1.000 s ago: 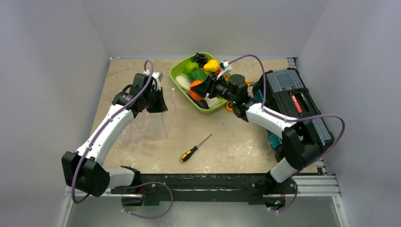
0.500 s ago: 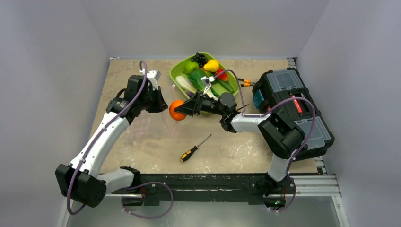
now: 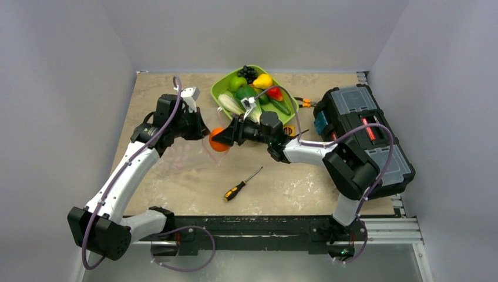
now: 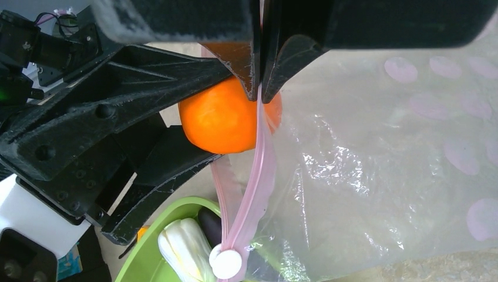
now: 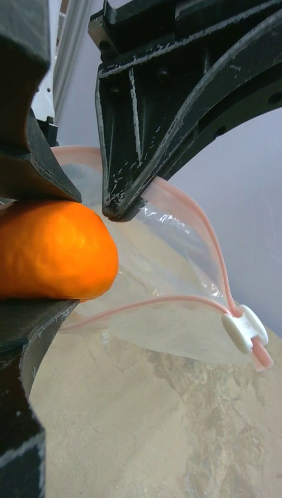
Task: Place the food in the zip-top bag and seal the zipper
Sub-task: Place the fake fruit in the zipper food storage bag, then pick up the fake fruit from the bin.
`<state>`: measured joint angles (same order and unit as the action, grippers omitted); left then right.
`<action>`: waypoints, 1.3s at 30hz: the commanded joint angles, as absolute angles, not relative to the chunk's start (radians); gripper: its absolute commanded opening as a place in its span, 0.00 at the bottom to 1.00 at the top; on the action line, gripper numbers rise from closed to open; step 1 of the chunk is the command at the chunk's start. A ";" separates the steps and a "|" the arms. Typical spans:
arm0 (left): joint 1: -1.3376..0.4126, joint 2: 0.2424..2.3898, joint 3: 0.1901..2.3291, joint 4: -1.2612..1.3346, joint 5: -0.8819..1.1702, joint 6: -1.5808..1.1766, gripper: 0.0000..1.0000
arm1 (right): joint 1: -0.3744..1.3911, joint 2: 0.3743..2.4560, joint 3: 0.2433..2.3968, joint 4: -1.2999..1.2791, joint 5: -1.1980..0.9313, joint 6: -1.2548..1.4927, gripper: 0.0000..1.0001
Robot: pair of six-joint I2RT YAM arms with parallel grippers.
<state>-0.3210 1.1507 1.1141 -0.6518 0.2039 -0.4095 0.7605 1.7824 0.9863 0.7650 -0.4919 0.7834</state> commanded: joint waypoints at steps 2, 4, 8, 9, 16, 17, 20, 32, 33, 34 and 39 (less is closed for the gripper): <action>-0.314 1.138 1.119 -0.617 0.220 -0.416 0.00 | 0.768 1.716 1.047 0.700 -0.463 0.696 0.57; -0.314 1.139 1.118 -0.617 0.220 -0.416 0.00 | 0.768 1.710 1.058 0.680 -0.466 0.684 0.63; -0.314 1.145 1.122 -0.628 0.196 -0.417 0.00 | 0.769 1.691 1.059 0.668 -0.462 0.670 0.70; -0.314 1.144 1.123 -0.631 0.197 -0.416 0.00 | 0.769 1.689 1.058 0.665 -0.465 0.669 0.71; -0.314 1.148 1.125 -0.636 0.189 -0.413 0.00 | 0.768 1.679 1.055 0.653 -0.454 0.651 0.70; -0.314 1.149 1.124 -0.636 0.188 -0.413 0.00 | 0.767 1.675 1.062 0.637 -0.453 0.642 0.69; -0.315 1.156 1.128 -0.642 0.182 -0.413 0.00 | 0.768 1.657 1.067 0.606 -0.443 0.617 0.68; -0.314 1.167 1.134 -0.652 0.167 -0.407 0.00 | 0.744 1.541 1.117 0.317 -0.037 0.438 0.70; -0.314 1.168 1.137 -0.658 0.163 -0.405 0.00 | 0.728 1.541 1.125 0.301 -0.008 0.439 0.70; -0.314 1.167 1.141 -0.661 0.163 -0.405 0.00 | 0.710 1.546 1.133 0.286 0.029 0.443 0.72; -0.314 1.161 1.143 -0.666 0.169 -0.400 0.00 | 0.606 1.636 1.239 0.177 0.133 0.455 0.74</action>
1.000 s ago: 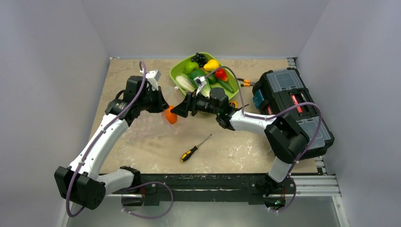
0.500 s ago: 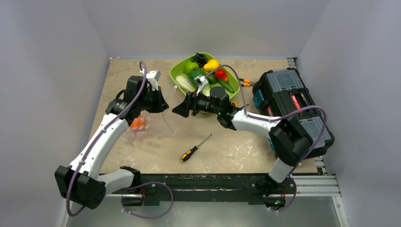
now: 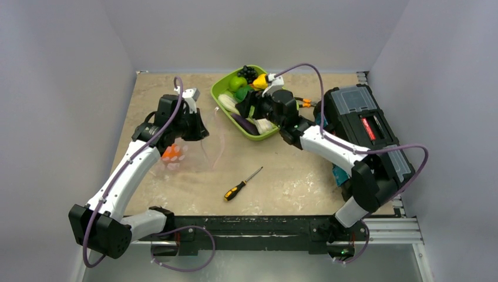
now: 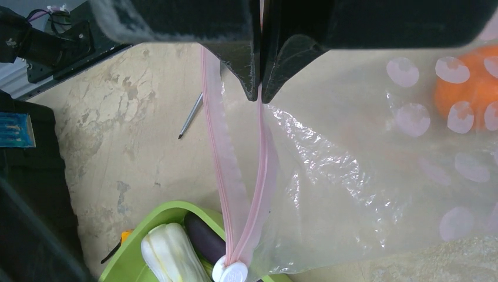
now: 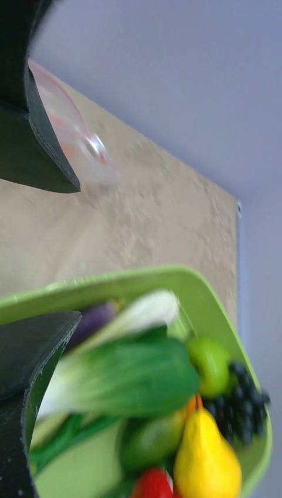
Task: Place the food in the zip-top bag and seal the zipper
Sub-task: Pick up the fake fruit from the bin.
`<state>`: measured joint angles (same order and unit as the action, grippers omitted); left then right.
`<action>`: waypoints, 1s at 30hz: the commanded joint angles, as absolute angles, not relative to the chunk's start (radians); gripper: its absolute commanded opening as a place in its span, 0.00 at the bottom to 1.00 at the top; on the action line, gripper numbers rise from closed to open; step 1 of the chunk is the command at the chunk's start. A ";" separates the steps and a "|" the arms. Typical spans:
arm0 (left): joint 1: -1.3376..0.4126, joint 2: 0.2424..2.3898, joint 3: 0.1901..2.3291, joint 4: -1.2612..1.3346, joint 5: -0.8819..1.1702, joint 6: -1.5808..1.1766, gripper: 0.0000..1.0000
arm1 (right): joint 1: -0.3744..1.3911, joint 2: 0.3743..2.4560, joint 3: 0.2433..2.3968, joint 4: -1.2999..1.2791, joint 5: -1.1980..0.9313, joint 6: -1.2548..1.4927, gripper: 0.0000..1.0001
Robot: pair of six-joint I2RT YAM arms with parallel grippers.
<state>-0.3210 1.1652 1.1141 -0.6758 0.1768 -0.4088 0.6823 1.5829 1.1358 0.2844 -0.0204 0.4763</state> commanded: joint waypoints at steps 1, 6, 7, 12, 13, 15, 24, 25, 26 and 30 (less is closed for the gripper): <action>-0.314 1.157 1.143 -0.666 0.164 -0.399 0.00 | 0.590 1.663 1.269 0.153 0.156 0.448 0.74; -0.314 1.153 1.143 -0.668 0.162 -0.398 0.00 | 0.550 1.829 1.457 0.042 0.311 0.339 0.76; -0.314 1.153 1.143 -0.668 0.164 -0.398 0.00 | 0.547 1.867 1.504 0.021 0.343 0.313 0.76; -0.314 1.152 1.146 -0.672 0.168 -0.396 0.00 | 0.536 2.028 1.696 -0.043 0.464 0.185 0.76; -0.315 1.152 1.147 -0.673 0.168 -0.396 0.00 | 0.535 2.072 1.732 -0.056 0.491 0.161 0.76; -0.314 1.152 1.147 -0.674 0.169 -0.395 0.00 | 0.535 2.136 1.797 -0.082 0.542 0.114 0.76; -0.313 1.161 1.152 -0.678 0.168 -0.391 0.00 | 0.531 2.323 1.949 -0.083 0.685 -0.057 0.75; -0.313 1.162 1.152 -0.678 0.171 -0.392 0.00 | 0.530 2.334 1.955 -0.074 0.699 -0.071 0.75; -0.312 1.164 1.152 -0.677 0.174 -0.391 0.00 | 0.530 2.345 1.958 -0.065 0.707 -0.090 0.75; -0.306 1.174 1.154 -0.676 0.195 -0.397 0.00 | 0.526 2.377 1.961 -0.027 0.728 -0.137 0.75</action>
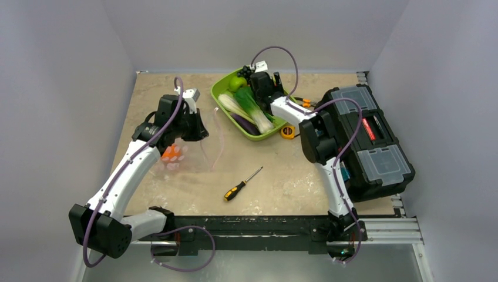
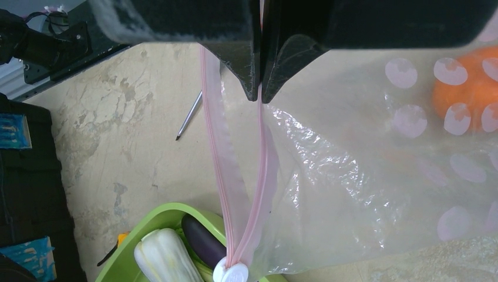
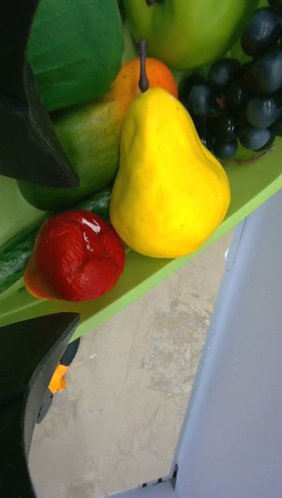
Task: Place the food in the zip-top bag and seal the zipper
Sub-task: Pick up the fake fruit from the bin.
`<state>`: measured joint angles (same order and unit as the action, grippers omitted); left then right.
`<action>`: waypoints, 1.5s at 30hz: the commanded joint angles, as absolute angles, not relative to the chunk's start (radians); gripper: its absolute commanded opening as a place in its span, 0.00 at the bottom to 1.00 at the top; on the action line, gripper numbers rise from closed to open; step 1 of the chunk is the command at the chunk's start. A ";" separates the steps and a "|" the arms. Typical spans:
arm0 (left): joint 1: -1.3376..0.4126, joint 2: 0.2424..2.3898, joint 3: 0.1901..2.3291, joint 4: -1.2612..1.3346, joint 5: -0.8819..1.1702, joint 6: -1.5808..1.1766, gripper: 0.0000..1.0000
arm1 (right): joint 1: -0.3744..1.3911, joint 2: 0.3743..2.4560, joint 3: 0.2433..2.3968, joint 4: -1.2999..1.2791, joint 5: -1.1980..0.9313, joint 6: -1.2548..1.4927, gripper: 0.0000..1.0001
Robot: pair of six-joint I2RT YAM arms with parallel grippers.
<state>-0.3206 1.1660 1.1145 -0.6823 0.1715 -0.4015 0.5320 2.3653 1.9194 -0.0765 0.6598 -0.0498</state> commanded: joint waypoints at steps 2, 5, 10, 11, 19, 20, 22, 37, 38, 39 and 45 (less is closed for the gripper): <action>-0.303 1.178 1.154 -0.676 0.201 -0.399 0.00 | 0.525 2.393 1.965 -0.018 0.734 -0.150 0.75; -0.301 1.179 1.154 -0.676 0.202 -0.399 0.00 | 0.523 2.408 1.976 -0.018 0.730 -0.156 0.70; -0.299 1.181 1.152 -0.674 0.201 -0.399 0.00 | 0.523 2.400 1.971 -0.039 0.693 -0.123 0.61; -0.299 1.181 1.153 -0.675 0.202 -0.399 0.00 | 0.523 2.396 1.965 -0.035 0.692 -0.122 0.60; -0.299 1.186 1.152 -0.674 0.202 -0.399 0.00 | 0.523 2.328 1.979 -0.076 0.682 -0.111 0.24; -0.299 1.186 1.152 -0.675 0.196 -0.399 0.00 | 0.524 2.305 1.972 -0.085 0.672 -0.096 0.20; -0.298 1.188 1.152 -0.680 0.183 -0.396 0.00 | 0.524 2.246 1.931 -0.093 0.623 -0.059 0.14; -0.298 1.195 1.156 -0.693 0.144 -0.387 0.00 | 0.525 1.640 1.238 0.224 -0.009 0.360 0.00; -0.299 1.197 1.156 -0.692 0.143 -0.387 0.00 | 0.526 1.599 1.179 0.295 -0.078 0.388 0.00; -0.299 1.197 1.155 -0.693 0.141 -0.387 0.00 | 0.527 1.563 1.115 0.370 -0.145 0.426 0.00; -0.298 1.198 1.157 -0.694 0.131 -0.383 0.00 | 0.554 1.532 0.928 0.785 -0.516 0.666 0.00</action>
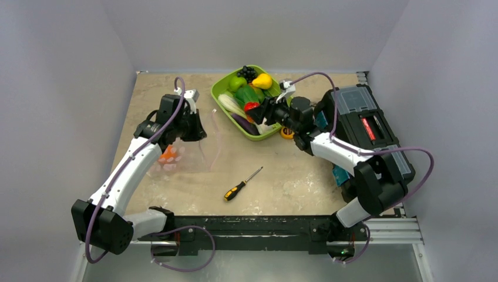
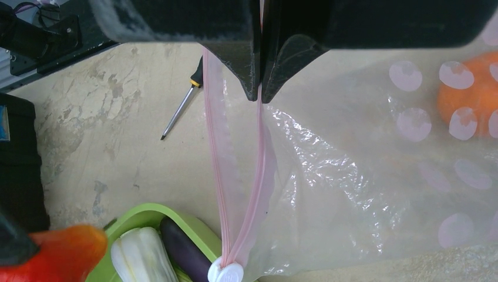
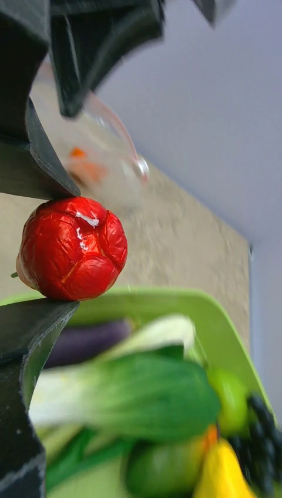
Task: Place the food in the zip-top bag and seal the zipper
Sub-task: Pick up the fake fruit from the bin, then place the fake fruit in the zipper food storage bag.
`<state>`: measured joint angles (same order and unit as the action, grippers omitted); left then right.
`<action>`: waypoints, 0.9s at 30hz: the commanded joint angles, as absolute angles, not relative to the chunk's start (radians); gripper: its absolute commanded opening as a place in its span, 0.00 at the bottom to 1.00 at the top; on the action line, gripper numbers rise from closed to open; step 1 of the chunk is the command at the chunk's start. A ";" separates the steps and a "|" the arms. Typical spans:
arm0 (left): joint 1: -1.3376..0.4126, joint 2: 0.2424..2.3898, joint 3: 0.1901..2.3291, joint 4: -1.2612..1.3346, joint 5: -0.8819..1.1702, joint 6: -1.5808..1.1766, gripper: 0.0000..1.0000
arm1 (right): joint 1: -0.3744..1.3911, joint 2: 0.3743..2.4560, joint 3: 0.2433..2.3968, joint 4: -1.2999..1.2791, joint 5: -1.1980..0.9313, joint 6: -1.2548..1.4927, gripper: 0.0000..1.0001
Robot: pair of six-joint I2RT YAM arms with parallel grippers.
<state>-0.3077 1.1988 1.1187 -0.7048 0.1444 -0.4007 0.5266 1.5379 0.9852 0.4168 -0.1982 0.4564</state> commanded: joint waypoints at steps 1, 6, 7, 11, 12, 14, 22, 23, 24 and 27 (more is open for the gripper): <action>-0.298 1.198 1.157 -0.695 0.130 -0.383 0.00 | 0.567 1.550 0.914 0.832 -0.549 0.701 0.00; -0.299 1.200 1.157 -0.696 0.131 -0.383 0.00 | 0.636 1.549 0.863 0.998 -0.613 0.728 0.00; -0.299 1.200 1.157 -0.696 0.130 -0.383 0.00 | 0.651 1.547 0.870 0.989 -0.617 0.708 0.00; -0.299 1.196 1.159 -0.697 0.133 -0.383 0.00 | 0.743 1.577 0.919 0.912 -0.623 0.630 0.00; -0.299 1.195 1.159 -0.697 0.134 -0.383 0.00 | 0.758 1.587 0.920 0.921 -0.614 0.633 0.00; -0.299 1.192 1.159 -0.698 0.134 -0.383 0.00 | 0.778 1.610 0.914 0.955 -0.588 0.655 0.00; -0.299 1.181 1.158 -0.697 0.133 -0.383 0.00 | 0.788 1.721 0.953 0.984 -0.596 0.717 0.15; -0.299 1.180 1.159 -0.697 0.133 -0.383 0.00 | 0.791 1.730 0.957 0.977 -0.586 0.722 0.18; -0.299 1.179 1.158 -0.698 0.135 -0.383 0.00 | 0.791 1.739 0.959 0.969 -0.576 0.724 0.20; -0.299 1.174 1.158 -0.697 0.137 -0.383 0.00 | 0.793 1.762 0.973 0.936 -0.559 0.726 0.31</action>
<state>-0.3077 1.2003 1.1202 -0.7097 0.1356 -0.4007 0.7898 1.7576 0.9165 0.9276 -0.5751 0.7082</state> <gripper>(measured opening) 0.006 0.542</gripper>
